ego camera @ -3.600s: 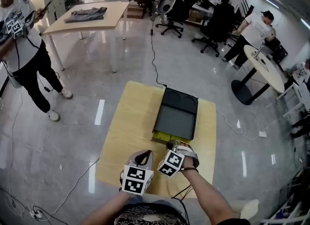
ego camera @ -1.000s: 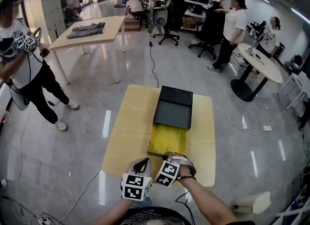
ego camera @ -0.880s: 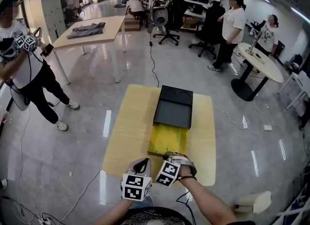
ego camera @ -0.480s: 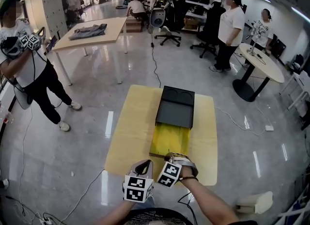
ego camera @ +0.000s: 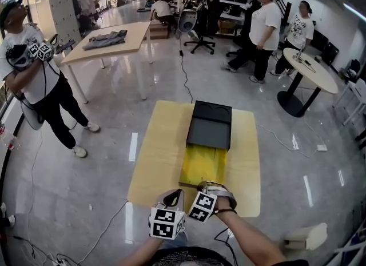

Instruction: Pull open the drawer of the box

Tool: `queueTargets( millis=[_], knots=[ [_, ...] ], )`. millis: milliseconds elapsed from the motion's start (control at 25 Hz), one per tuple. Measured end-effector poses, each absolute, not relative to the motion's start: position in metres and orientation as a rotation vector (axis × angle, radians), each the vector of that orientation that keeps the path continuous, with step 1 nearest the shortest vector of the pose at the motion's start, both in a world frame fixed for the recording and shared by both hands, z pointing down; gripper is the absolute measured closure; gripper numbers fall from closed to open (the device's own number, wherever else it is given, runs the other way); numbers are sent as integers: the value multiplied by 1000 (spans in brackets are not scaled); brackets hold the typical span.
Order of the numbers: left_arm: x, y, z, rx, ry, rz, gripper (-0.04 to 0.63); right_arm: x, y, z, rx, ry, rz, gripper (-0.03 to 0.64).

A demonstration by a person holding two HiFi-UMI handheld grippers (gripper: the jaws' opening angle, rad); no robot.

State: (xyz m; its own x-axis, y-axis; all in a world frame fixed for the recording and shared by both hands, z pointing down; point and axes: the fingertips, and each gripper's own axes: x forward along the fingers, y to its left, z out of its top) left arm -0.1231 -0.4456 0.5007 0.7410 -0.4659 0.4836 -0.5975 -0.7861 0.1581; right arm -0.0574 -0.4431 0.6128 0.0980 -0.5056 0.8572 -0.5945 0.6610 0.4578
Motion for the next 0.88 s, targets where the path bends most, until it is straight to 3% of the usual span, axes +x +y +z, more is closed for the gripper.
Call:
queueTargets(
  millis=[880],
  knots=[
    [-114,-390,485,2621,-886,607,578,-50,-381,600,942,-1555,64,580]
  ],
)
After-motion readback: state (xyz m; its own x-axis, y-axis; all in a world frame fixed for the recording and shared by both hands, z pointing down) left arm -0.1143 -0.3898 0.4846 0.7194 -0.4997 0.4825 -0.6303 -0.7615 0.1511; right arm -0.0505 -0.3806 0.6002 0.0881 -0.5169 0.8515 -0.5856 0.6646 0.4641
